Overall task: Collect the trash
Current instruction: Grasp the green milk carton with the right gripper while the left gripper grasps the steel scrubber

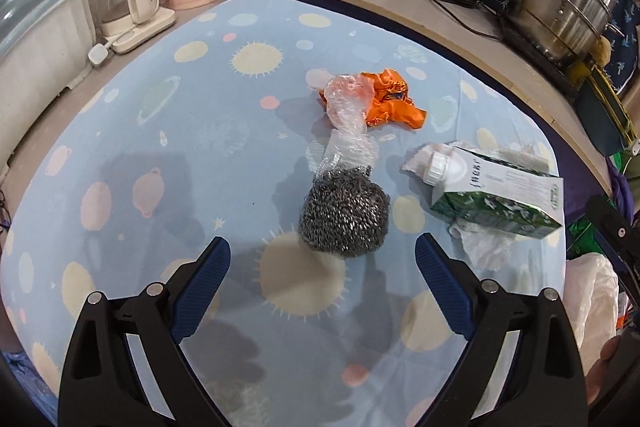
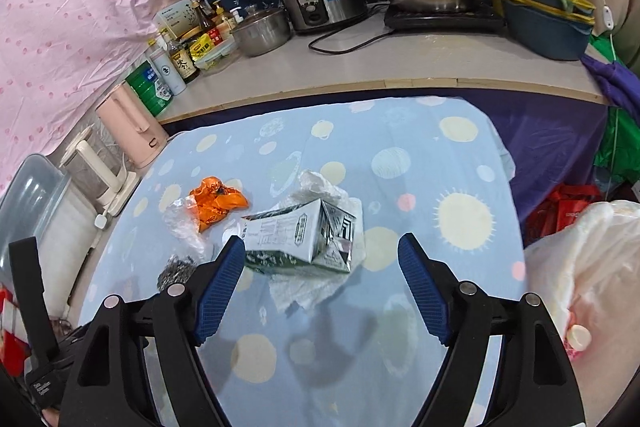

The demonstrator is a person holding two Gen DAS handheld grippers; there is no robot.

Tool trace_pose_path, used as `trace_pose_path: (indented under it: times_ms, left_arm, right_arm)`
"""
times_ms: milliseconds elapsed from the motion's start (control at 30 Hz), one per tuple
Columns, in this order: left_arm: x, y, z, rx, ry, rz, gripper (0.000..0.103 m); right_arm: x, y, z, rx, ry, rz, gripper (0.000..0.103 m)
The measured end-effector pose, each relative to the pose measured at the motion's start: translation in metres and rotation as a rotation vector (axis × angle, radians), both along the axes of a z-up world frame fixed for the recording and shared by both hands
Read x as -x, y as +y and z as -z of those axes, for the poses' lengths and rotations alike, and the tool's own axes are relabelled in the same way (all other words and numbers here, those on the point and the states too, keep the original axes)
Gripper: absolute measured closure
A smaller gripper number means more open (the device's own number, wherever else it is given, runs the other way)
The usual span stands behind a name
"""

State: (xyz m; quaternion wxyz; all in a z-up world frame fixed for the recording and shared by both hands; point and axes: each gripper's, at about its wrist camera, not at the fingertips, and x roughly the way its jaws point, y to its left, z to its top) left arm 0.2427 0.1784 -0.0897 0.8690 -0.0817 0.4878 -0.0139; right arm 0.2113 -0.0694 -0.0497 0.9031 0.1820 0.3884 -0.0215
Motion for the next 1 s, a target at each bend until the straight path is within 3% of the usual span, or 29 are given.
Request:
trace_pose_path:
  times_ms: [333,433,600,767,1000]
  left_arm:
    - [-0.027,-0.003,0.028,0.065,0.043,0.025,0.015]
    - [-0.031,-0.004,0.034,0.079,0.05,0.028,0.027]
    - [-0.031,-0.003,0.039,0.126,0.073,0.062,0.052]
    - [-0.02,-0.003,0.034,0.15,0.072,0.063,0.055]
    - [0.005,-0.002,0.017,0.156,0.057,0.063,0.055]
  right_arm:
    - [-0.043,-0.002,0.042,-0.105,0.06,-0.037,0.027]
    - [-0.045,0.002,0.048,-0.108,0.065,-0.057,0.027]
    - [-0.041,0.011,0.044,-0.103,0.051,-0.092,0.038]
    - [-0.024,0.019,0.032,-0.097,0.027,-0.132,0.047]
    - [0.014,0.024,0.009,-0.077,-0.008,-0.151,0.052]
